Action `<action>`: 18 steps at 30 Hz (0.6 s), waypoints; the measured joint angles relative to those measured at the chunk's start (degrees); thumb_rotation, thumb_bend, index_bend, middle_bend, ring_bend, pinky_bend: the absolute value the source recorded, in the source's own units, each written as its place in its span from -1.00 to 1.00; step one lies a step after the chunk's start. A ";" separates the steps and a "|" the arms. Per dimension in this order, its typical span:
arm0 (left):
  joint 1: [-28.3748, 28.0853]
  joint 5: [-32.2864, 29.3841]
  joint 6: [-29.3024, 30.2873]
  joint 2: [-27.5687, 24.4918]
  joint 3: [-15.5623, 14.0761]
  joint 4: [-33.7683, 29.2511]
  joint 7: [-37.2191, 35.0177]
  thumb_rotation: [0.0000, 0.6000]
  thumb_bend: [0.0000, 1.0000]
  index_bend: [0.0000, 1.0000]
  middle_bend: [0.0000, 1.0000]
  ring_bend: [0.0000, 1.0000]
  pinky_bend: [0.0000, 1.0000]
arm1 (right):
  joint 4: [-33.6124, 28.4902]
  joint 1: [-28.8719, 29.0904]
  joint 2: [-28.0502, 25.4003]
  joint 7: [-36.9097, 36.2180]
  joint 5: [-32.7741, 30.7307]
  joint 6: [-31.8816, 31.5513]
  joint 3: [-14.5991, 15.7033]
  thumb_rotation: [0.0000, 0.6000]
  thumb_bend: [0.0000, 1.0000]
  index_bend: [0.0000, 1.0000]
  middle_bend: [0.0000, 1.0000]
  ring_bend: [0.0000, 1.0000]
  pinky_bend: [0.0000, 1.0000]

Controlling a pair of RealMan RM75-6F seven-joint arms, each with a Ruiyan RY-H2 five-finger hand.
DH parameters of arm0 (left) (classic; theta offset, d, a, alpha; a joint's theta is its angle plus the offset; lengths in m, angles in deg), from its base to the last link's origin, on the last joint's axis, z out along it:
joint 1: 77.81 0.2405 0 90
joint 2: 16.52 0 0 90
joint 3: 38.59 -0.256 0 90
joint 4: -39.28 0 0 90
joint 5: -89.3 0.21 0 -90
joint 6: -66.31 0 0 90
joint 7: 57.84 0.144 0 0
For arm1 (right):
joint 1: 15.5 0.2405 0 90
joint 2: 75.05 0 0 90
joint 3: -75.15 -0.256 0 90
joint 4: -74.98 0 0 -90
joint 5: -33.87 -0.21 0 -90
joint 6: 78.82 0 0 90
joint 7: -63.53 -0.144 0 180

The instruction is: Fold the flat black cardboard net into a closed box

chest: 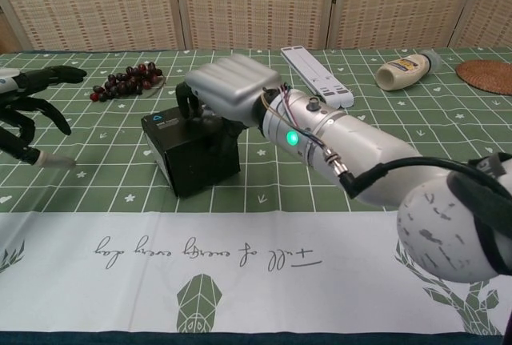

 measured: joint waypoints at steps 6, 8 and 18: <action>0.59 -0.32 0.99 -2.36 0.02 -0.09 2.83 1.00 -1.00 -1.00 -0.95 -0.75 0.00 | -8.45 -3.87 -8.41 -0.59 2.93 -3.19 1.51 1.00 -0.53 -0.64 -0.56 0.03 0.66; 1.03 -0.36 1.98 -2.87 -0.06 -0.12 4.37 1.00 -1.00 -1.00 -0.95 -0.77 -0.09 | -12.46 -5.75 -12.71 -0.53 3.62 -4.33 2.41 1.00 -0.51 -0.64 -0.56 -0.09 0.56; 5.23 -0.95 11.72 -4.60 -0.46 -0.13 16.90 1.00 -1.00 -1.00 -0.95 -0.78 -0.13 | -27.80 -20.86 -32.94 -4.68 7.63 -15.47 9.22 1.00 -0.44 -0.64 -0.56 -0.28 0.26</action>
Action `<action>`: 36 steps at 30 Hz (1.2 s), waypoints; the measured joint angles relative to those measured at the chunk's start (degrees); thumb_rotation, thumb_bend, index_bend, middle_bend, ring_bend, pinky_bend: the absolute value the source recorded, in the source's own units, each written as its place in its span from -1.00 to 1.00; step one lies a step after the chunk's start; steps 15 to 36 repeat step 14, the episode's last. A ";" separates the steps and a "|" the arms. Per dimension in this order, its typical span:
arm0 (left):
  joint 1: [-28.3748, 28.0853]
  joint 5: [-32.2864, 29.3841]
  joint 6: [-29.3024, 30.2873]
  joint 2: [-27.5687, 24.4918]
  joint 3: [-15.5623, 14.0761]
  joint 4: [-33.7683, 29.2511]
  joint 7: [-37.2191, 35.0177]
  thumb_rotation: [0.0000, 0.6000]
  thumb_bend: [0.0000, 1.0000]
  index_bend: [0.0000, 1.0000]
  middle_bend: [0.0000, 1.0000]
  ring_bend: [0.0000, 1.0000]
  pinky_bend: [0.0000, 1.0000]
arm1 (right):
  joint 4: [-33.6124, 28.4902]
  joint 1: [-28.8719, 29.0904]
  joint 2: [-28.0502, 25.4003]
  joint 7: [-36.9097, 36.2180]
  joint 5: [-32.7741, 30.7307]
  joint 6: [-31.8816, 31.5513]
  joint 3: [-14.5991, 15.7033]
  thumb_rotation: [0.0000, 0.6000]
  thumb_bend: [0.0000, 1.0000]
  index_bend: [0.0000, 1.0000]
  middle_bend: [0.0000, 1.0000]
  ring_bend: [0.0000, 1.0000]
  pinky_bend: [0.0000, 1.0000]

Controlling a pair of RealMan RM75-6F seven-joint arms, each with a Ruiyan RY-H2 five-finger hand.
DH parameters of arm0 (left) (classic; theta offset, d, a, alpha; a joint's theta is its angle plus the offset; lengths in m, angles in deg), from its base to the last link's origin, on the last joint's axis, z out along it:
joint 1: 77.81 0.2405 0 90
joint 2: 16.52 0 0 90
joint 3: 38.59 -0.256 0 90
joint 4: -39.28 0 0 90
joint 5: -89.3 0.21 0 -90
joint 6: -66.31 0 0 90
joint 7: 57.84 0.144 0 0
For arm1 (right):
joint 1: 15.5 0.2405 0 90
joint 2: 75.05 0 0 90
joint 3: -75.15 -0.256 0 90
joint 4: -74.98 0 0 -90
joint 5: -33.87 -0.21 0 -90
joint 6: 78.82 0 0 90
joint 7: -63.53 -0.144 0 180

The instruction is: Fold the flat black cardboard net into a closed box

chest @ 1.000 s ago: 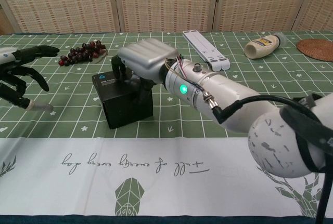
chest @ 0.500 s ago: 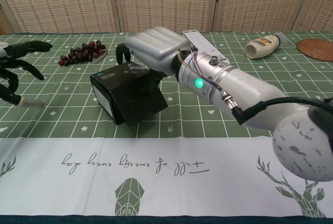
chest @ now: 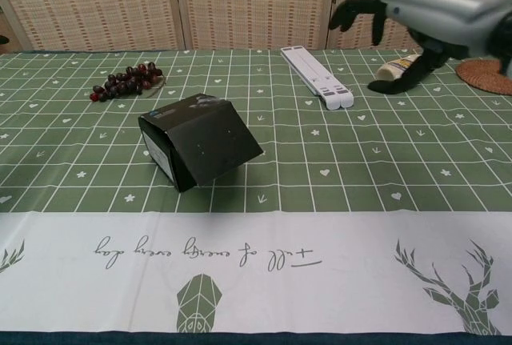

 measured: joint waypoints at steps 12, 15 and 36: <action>7.51 2.37 9.62 -2.50 -3.04 -3.97 5.78 1.00 -1.00 -0.96 -0.95 -0.80 -0.31 | 0.60 -17.82 -9.33 -14.55 4.01 -11.68 7.57 1.00 -0.42 -0.67 -0.57 -0.45 0.02; 8.60 3.34 10.90 -2.92 -3.82 -5.16 6.69 1.00 -1.00 -0.96 -0.95 -0.80 -0.31 | 1.66 -19.93 -9.84 -17.19 4.80 -12.78 8.36 1.00 -0.42 -0.67 -0.57 -0.45 0.02; 8.60 3.34 10.90 -2.92 -3.82 -5.16 6.69 1.00 -1.00 -0.96 -0.95 -0.80 -0.31 | 1.66 -19.93 -9.84 -17.19 4.80 -12.78 8.36 1.00 -0.42 -0.67 -0.57 -0.45 0.02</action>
